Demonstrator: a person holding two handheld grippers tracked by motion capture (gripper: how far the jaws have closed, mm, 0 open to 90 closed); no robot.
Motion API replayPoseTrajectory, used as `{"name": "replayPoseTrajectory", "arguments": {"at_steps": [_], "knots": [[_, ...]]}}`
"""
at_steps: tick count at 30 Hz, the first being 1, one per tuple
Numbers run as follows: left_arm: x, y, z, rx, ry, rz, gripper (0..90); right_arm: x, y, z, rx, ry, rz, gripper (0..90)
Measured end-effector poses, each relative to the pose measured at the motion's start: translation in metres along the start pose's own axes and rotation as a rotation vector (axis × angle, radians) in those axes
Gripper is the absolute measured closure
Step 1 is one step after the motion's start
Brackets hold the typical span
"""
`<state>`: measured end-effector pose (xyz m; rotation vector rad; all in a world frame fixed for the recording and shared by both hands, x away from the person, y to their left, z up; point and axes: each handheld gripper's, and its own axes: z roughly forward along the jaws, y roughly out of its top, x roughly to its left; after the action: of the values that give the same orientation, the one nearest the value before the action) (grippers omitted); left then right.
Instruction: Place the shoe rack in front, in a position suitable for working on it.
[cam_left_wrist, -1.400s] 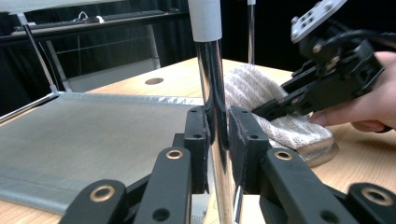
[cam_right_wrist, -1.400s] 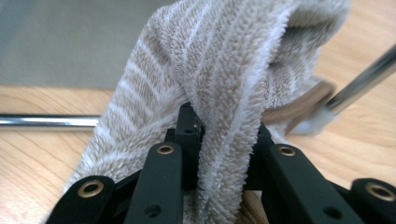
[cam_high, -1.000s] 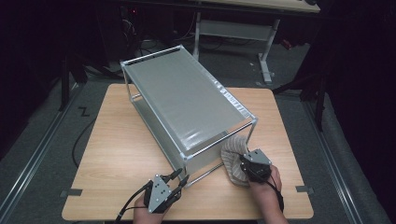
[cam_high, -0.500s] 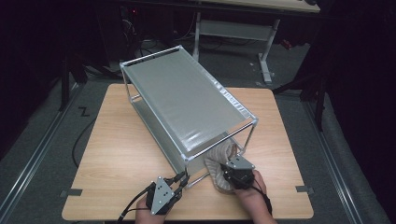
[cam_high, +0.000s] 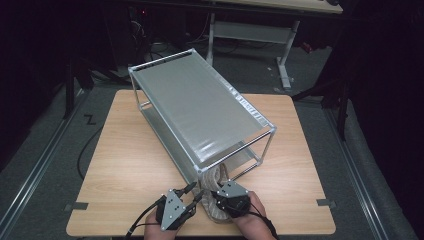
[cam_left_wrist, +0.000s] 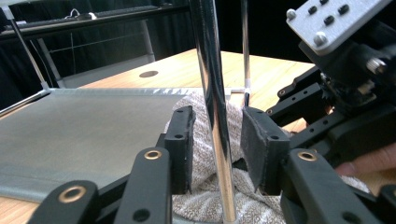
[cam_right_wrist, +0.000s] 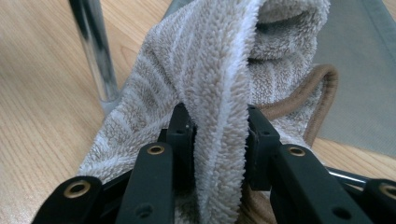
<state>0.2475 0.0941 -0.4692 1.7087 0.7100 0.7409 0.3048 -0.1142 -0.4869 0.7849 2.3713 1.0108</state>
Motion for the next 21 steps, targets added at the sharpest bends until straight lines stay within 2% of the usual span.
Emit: {"name": "replayPoseTrajectory", "arguments": {"at_steps": [4, 8, 21], "knots": [[0.000, -0.001, 0.001, 0.004, -0.007, -0.008, 60.3, -0.005, -0.001, 0.001, 0.006, -0.013, 0.002, 67.2], [0.001, -0.002, 0.002, 0.012, -0.017, -0.010, 57.9, -0.015, -0.003, 0.001, 0.014, -0.046, 0.017, 67.1], [0.002, -0.002, 0.000, 0.005, -0.011, -0.007, 55.0, -0.059, -0.016, -0.003, 0.044, -0.175, 0.115, 65.4]]}}
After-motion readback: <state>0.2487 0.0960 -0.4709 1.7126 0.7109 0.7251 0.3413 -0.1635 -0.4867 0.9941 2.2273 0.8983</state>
